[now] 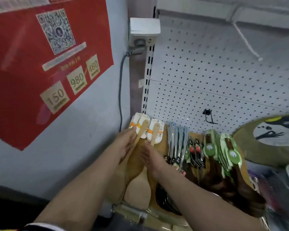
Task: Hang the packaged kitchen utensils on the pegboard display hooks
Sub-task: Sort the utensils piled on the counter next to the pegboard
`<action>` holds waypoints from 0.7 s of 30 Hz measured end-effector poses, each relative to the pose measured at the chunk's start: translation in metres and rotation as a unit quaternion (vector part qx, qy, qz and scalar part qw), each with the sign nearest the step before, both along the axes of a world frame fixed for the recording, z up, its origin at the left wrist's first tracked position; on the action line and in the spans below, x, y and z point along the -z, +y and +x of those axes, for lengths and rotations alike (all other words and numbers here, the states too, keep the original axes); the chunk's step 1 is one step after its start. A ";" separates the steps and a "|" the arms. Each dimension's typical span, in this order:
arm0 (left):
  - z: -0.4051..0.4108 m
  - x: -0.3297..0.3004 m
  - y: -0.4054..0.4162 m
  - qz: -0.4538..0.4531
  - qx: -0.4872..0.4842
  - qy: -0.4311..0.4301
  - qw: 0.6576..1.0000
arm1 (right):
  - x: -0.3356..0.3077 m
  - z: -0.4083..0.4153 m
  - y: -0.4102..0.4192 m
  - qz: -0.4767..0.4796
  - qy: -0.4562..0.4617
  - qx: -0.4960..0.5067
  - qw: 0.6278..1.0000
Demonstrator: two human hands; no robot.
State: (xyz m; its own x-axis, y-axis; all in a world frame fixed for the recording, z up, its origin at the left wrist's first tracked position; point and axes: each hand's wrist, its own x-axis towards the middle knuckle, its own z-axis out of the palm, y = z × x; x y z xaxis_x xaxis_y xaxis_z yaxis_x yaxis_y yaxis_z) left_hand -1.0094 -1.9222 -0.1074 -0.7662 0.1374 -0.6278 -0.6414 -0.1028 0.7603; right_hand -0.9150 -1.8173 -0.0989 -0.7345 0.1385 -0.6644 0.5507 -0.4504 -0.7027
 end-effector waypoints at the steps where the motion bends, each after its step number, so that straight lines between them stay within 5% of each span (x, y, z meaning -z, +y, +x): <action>1: -0.005 0.004 0.000 -0.007 0.007 0.004 1.000 | 0.002 -0.003 -0.001 0.009 0.003 0.006 1.000; 21: -0.016 0.038 0.041 -0.011 0.174 -0.020 0.985 | 0.021 -0.003 0.024 0.011 -0.058 0.059 0.996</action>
State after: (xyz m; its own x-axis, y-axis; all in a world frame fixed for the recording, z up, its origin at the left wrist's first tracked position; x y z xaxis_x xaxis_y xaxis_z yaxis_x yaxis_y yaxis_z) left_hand -1.0255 -1.8808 -0.1452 -0.6506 0.3724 -0.6618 -0.6637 0.1445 0.7339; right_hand -0.9184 -1.7936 -0.1196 -0.6303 0.2356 -0.7397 0.5727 -0.5021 -0.6480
